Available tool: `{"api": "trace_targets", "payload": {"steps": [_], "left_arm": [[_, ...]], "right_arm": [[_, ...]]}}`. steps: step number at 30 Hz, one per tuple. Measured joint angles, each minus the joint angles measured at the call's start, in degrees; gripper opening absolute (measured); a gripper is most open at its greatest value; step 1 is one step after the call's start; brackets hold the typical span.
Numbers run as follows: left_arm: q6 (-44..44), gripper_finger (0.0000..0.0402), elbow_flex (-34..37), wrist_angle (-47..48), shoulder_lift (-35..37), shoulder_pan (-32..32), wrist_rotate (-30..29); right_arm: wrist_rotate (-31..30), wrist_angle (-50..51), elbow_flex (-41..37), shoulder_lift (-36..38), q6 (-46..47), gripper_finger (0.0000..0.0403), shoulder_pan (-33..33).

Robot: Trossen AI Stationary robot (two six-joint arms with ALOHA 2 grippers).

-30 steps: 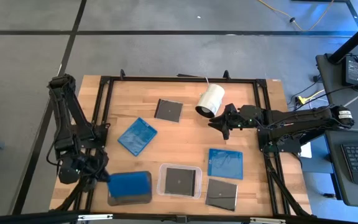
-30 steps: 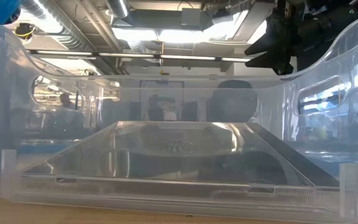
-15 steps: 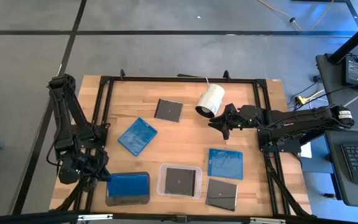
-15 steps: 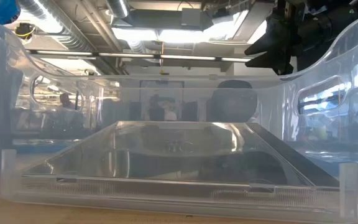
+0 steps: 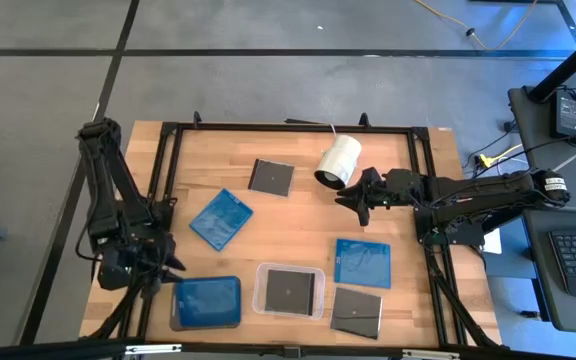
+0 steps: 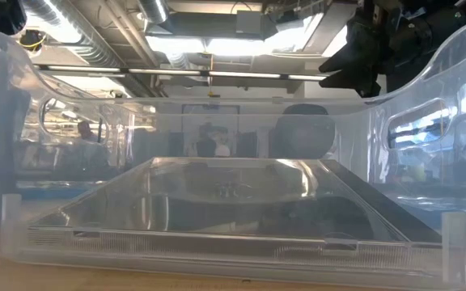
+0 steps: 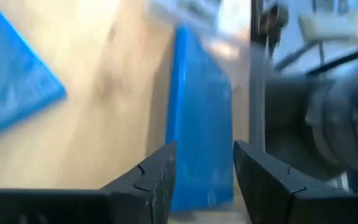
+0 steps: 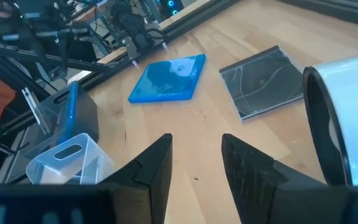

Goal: Pick & place jewel cases by type
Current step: Put the left blue CD case into the black bin

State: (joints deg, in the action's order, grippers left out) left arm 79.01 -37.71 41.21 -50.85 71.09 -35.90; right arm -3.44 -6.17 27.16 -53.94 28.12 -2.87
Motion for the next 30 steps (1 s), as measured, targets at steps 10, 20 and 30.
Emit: {"api": "trace_targets", "payload": {"steps": [10, 20, 30], "left_arm": [[-13.53, 0.0155, 0.0, -0.07, 6.16, -8.36, -19.32], [-23.35, 0.0157, 0.0, -0.17, 6.54, -23.61, -13.79], [-32.09, 0.015, 0.0, -0.22, 3.33, -44.2, 5.55]], "right_arm": [[-0.02, -0.05, 0.0, 0.01, -5.54, 0.0143, 0.0], [-0.02, -0.02, 0.0, 0.0, -10.43, 0.0143, 0.0], [-0.02, 0.3, -0.2, -1.34, -13.84, 0.0143, 0.0]]}}
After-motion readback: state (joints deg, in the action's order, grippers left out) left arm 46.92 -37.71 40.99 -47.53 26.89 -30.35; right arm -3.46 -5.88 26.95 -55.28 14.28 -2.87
